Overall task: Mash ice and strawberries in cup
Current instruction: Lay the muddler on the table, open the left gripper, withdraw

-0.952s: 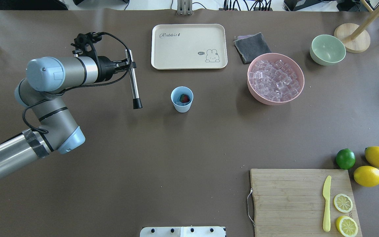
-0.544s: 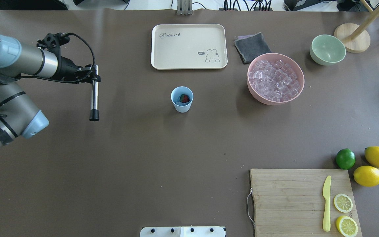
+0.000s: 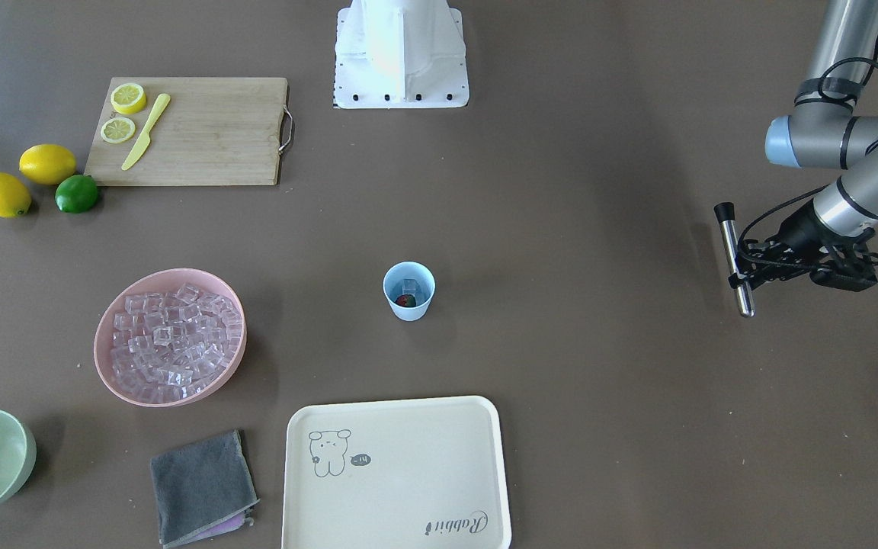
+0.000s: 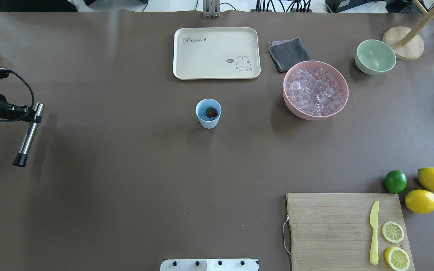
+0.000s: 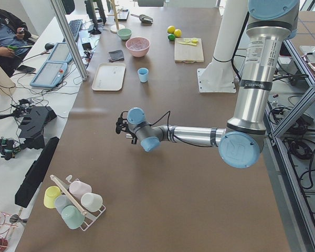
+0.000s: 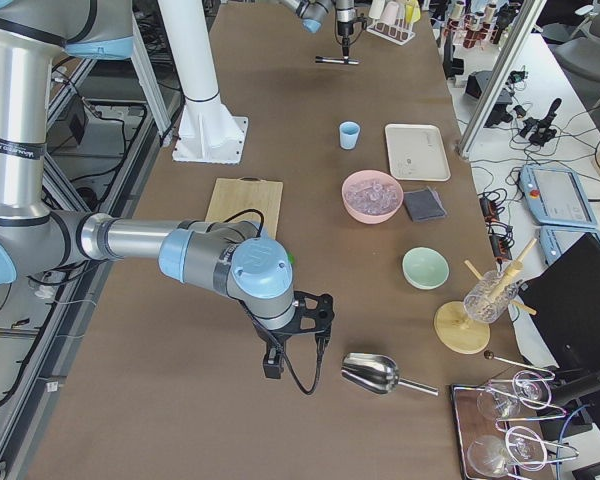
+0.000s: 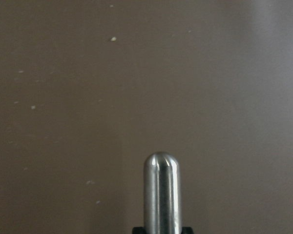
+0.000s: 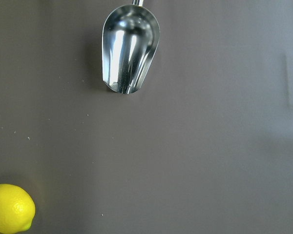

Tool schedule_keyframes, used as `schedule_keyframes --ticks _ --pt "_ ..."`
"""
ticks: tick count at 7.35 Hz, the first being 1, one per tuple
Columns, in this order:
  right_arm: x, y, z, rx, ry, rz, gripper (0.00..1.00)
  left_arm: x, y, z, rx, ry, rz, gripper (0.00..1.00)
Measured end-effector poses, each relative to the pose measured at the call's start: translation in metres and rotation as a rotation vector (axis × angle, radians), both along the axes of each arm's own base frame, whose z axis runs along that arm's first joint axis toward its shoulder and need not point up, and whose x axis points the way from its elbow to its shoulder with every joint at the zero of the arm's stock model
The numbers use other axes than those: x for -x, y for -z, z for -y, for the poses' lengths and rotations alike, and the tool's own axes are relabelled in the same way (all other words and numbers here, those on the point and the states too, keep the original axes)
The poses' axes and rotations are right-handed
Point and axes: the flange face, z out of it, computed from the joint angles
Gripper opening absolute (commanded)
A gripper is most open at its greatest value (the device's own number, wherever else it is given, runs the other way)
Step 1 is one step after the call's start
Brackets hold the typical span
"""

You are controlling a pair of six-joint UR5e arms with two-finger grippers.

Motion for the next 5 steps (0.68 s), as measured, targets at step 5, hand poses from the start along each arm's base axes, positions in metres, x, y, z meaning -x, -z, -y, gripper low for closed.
schedule_keyframes --ticks 5 --pt "-0.001 -0.003 -0.003 0.009 -0.007 0.008 1.00 0.075 0.005 0.038 -0.003 0.085 0.050 0.99"
